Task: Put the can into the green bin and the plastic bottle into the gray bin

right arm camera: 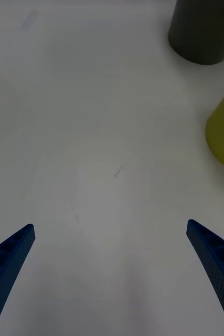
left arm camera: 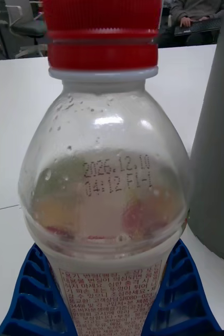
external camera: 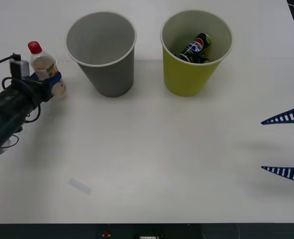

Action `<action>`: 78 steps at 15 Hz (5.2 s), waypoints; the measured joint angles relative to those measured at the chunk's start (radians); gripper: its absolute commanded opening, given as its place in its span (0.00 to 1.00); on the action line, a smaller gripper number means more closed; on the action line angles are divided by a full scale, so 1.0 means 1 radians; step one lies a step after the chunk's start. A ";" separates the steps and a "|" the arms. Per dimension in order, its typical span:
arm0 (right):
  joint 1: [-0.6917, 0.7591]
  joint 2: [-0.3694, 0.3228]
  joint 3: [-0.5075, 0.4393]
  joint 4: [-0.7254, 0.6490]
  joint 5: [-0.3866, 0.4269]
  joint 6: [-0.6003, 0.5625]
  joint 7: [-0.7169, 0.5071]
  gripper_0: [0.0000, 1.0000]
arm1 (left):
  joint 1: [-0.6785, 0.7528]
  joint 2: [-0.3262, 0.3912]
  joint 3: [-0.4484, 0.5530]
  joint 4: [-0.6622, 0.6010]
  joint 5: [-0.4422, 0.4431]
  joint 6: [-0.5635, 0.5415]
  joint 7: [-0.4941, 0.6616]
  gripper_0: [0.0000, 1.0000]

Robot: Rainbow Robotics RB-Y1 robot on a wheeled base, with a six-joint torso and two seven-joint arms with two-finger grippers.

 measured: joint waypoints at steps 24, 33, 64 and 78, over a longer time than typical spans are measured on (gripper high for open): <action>0.000 0.000 0.000 0.000 0.000 0.000 0.000 1.00 | 0.062 0.238 0.428 -0.887 -0.913 -1.004 1.445 0.00; 0.000 0.000 0.000 0.000 0.000 0.000 0.000 1.00 | -0.414 0.330 0.150 -0.626 -0.934 -1.167 1.445 0.00; 0.000 0.000 0.000 0.000 0.000 0.000 0.000 1.00 | -0.805 0.085 -0.168 -0.323 -1.197 -1.128 1.297 1.00; 0.000 0.000 0.000 0.000 0.000 0.000 0.000 1.00 | -0.383 0.316 0.249 -0.370 -0.657 -1.257 0.751 1.00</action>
